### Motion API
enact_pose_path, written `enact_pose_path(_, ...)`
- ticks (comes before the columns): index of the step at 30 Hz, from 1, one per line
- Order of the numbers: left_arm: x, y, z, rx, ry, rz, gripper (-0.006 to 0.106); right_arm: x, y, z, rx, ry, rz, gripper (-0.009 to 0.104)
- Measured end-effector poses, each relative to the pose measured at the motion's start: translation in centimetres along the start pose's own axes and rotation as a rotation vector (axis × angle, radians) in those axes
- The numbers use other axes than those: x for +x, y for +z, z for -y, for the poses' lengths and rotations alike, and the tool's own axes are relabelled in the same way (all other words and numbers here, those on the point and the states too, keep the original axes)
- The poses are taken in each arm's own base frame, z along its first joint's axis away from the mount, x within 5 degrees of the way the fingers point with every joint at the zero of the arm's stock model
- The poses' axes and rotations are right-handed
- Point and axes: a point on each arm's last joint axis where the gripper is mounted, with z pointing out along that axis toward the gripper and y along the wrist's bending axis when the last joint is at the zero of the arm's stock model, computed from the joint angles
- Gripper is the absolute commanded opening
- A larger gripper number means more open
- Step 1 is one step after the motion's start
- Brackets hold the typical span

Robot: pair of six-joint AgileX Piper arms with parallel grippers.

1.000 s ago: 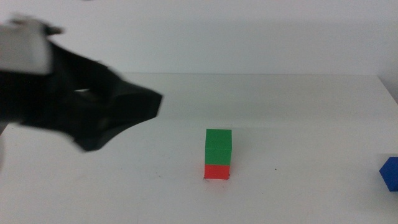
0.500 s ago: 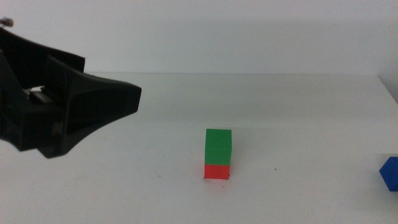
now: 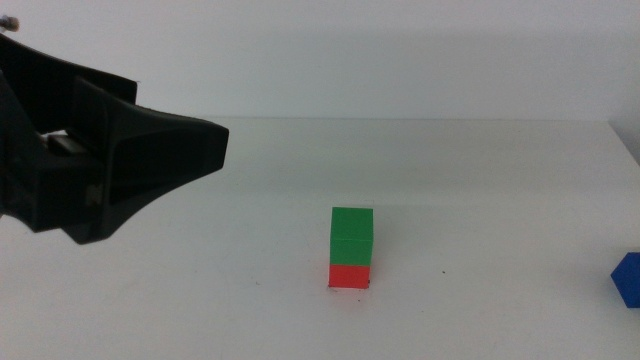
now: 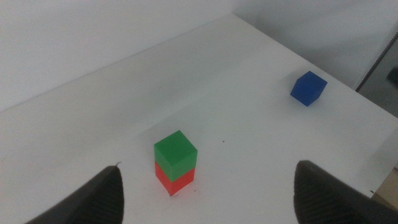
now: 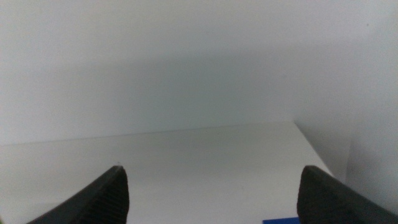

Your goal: Stack red cubes first, then green, then blue cubes in a specific spot.

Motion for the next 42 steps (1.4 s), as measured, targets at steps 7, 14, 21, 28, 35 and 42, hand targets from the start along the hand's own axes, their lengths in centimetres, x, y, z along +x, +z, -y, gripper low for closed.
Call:
enact_pose_path(7,-0.1,0.0,0.0,0.0,0.0,0.01,0.094,-9.0,4.3,-0.9,0.023,0.094,-0.454,0.079)
enact_pose_path(14,-0.3,0.0,0.0,0.0,0.0,0.03,0.094,-10.5,9.3,-1.3,0.028,0.137,-0.74,0.079)
enact_pose_path(21,-0.3,0.0,0.0,0.0,0.0,0.036,0.094,-7.6,13.2,-0.6,0.082,0.107,-0.955,0.079)
enact_pose_path(28,-0.3,0.0,0.0,0.0,0.0,0.036,0.094,-4.1,17.5,3.1,0.158,0.059,-1.146,0.079)
enact_pose_path(35,-0.3,0.0,0.0,0.0,0.0,0.038,0.094,-0.8,21.3,5.1,0.141,-0.019,-1.217,0.079)
enact_pose_path(42,-0.3,0.0,0.0,0.0,0.0,0.038,0.094,2.5,24.0,6.0,0.13,-0.069,-1.231,0.077)
